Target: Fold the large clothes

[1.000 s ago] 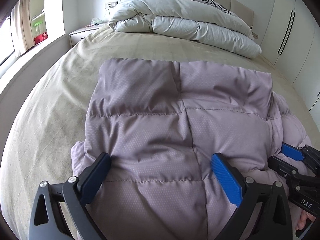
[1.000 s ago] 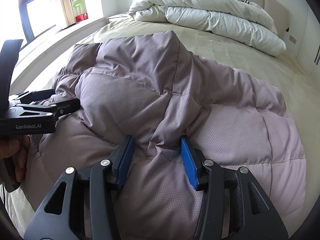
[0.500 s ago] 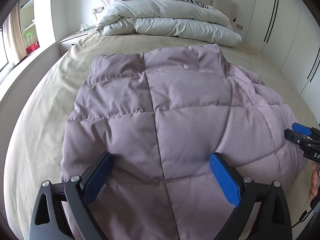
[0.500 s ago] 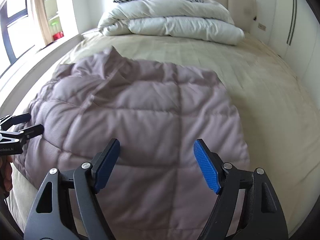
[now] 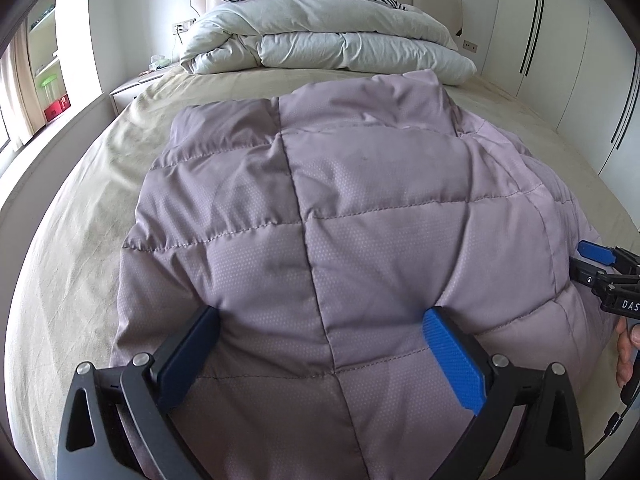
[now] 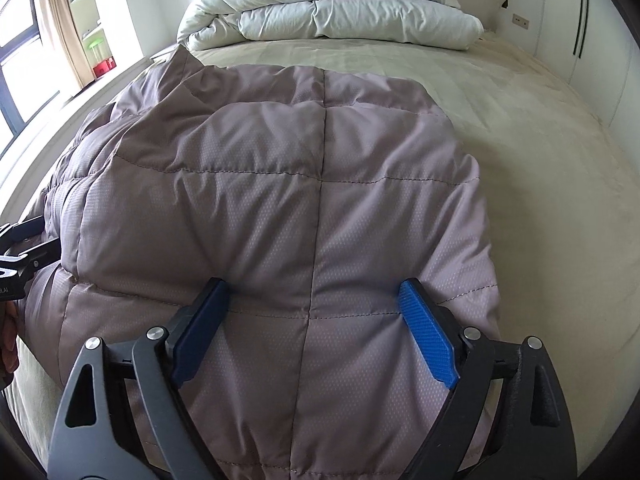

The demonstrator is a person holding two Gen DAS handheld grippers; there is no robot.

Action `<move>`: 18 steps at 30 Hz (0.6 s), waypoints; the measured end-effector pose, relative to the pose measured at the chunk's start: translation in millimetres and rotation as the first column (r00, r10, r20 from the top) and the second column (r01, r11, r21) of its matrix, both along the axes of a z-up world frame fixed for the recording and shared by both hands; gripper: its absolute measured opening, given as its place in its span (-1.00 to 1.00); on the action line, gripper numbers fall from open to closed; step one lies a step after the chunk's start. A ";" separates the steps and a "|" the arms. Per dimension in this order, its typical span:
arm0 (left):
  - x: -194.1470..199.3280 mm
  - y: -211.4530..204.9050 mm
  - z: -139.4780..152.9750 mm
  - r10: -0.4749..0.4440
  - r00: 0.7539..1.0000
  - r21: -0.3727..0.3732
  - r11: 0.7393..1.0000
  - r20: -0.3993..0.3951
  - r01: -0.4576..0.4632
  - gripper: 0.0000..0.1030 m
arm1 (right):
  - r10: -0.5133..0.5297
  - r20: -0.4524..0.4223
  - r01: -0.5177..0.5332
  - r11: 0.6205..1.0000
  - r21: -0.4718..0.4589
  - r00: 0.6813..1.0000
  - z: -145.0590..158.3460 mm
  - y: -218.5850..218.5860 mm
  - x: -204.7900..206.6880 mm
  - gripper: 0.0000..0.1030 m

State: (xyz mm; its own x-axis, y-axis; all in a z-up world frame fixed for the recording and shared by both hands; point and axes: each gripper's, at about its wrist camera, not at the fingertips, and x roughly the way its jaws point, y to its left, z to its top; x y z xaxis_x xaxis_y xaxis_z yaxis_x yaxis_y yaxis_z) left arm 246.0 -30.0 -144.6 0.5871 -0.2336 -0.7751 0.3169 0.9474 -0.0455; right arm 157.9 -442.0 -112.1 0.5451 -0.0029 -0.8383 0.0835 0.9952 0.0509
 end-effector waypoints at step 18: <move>-12.8 136.6 41.1 0.165 0.979 -0.441 0.874 -0.123 -0.203 1.00 | -0.051 0.151 0.007 0.961 0.278 0.987 74.4 -40.7 -39.5 0.77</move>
